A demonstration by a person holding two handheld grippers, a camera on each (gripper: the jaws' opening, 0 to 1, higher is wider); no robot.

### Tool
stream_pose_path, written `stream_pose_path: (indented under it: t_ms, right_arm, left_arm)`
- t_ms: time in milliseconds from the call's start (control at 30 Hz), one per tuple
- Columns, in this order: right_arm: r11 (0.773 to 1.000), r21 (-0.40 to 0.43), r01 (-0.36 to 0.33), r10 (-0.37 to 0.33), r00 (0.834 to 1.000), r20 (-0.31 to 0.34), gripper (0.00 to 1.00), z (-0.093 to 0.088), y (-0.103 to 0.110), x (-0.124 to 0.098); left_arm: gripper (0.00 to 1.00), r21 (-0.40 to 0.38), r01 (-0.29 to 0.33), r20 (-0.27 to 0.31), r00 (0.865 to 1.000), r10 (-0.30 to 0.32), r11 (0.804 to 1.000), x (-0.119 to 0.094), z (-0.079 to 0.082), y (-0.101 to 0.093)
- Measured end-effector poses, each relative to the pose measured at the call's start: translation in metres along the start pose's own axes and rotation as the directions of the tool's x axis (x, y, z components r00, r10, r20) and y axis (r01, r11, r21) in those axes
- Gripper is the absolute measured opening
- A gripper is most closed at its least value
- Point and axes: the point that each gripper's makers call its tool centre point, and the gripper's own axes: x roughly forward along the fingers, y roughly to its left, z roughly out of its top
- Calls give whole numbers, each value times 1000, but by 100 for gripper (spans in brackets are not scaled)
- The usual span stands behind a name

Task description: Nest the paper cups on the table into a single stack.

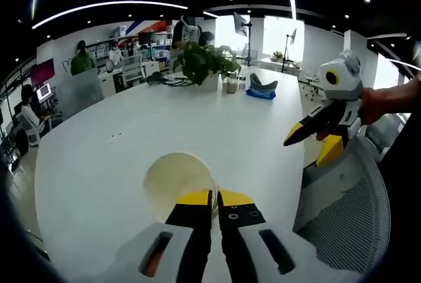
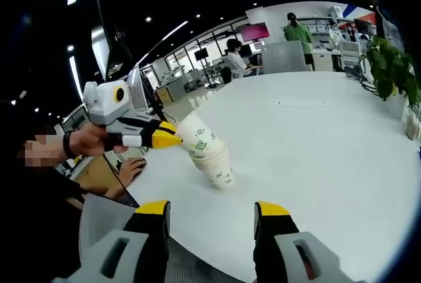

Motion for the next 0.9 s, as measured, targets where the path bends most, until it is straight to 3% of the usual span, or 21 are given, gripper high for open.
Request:
stream_pose_path:
  t_ms: [900]
  right_arm:
    - [1000, 11, 3, -3, 1000, -11, 50, -5, -4, 4]
  left_arm:
    - [4, 2, 38, -38, 999, -38, 999, 23, -5, -7]
